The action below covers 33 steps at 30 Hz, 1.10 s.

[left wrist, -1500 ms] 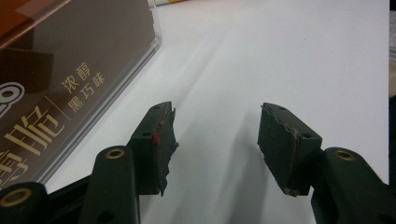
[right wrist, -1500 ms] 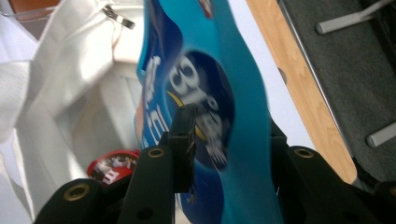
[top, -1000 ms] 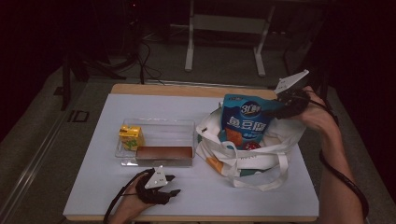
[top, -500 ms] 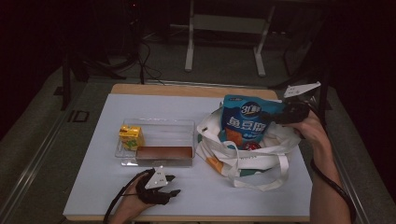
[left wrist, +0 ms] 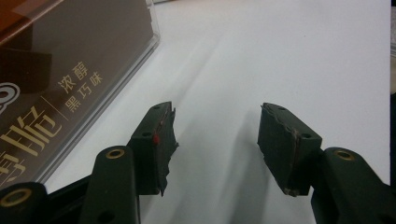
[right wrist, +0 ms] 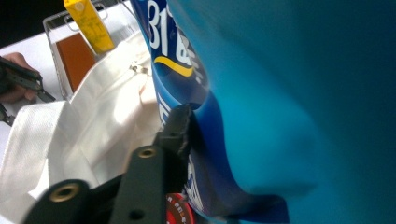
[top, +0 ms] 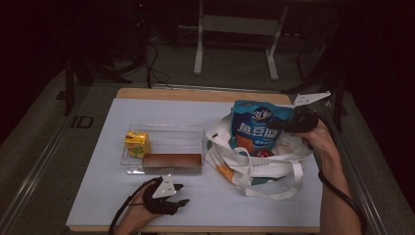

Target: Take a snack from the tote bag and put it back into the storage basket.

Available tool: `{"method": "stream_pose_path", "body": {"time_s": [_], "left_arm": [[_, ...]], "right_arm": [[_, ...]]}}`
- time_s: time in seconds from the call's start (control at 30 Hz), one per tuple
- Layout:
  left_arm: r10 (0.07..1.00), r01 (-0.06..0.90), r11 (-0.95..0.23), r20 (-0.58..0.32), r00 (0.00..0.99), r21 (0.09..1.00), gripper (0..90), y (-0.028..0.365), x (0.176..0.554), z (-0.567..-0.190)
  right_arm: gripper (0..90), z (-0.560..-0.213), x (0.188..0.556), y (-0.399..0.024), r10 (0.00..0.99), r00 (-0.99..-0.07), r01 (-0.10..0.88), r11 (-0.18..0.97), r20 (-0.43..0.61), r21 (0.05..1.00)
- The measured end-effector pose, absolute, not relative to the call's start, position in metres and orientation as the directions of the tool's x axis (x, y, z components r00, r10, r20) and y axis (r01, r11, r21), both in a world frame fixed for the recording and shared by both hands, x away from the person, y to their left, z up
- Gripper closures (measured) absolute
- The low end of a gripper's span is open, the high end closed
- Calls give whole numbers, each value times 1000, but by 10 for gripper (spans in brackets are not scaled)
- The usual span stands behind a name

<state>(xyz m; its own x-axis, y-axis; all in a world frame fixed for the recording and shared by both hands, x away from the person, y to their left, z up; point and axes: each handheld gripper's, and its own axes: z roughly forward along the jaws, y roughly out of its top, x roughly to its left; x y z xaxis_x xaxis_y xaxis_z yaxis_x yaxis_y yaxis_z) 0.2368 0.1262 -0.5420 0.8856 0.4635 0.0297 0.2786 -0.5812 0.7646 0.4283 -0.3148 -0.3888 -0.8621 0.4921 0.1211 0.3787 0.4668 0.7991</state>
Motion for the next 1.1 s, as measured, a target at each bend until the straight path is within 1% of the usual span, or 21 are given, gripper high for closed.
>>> {"method": "stream_pose_path", "body": {"time_s": [0.03, 0.13, 0.23, 0.3, 0.5, 0.67, 0.9, 1.1], "left_arm": [[464, 278, -582, 31, 886, 764, 458, 126, 237, -542], [463, 278, -584, 32, 886, 763, 457, 126, 237, -542], [464, 277, -584, 33, 885, 763, 457, 126, 237, -542], [464, 278, -584, 32, 885, 763, 457, 126, 237, -542], [463, 277, -584, 33, 886, 763, 457, 126, 237, -542], [462, 276, -584, 33, 886, 764, 457, 126, 237, -542], [465, 278, -584, 33, 885, 763, 457, 126, 237, -542], [464, 277, -584, 33, 885, 763, 457, 126, 237, -542]], "right_arm": [[673, -390, 428, -315, 486, -865, 374, 462, 123, 804], [766, -390, 426, -315, 467, -876, 354, 459, 117, 815], [822, -389, 424, -312, 456, -885, 328, 477, 89, 816], [837, -387, 423, -309, 451, -890, 311, 491, 68, 814], [883, -382, 421, -303, 448, -893, 294, 484, 55, 824], [897, -377, 419, -302, 428, -902, 272, 468, 55, 841], [899, -353, 413, -313, 417, -907, 230, 362, 64, 903], [898, -339, 409, -316, 415, -909, 208, 353, 47, 912]]}}
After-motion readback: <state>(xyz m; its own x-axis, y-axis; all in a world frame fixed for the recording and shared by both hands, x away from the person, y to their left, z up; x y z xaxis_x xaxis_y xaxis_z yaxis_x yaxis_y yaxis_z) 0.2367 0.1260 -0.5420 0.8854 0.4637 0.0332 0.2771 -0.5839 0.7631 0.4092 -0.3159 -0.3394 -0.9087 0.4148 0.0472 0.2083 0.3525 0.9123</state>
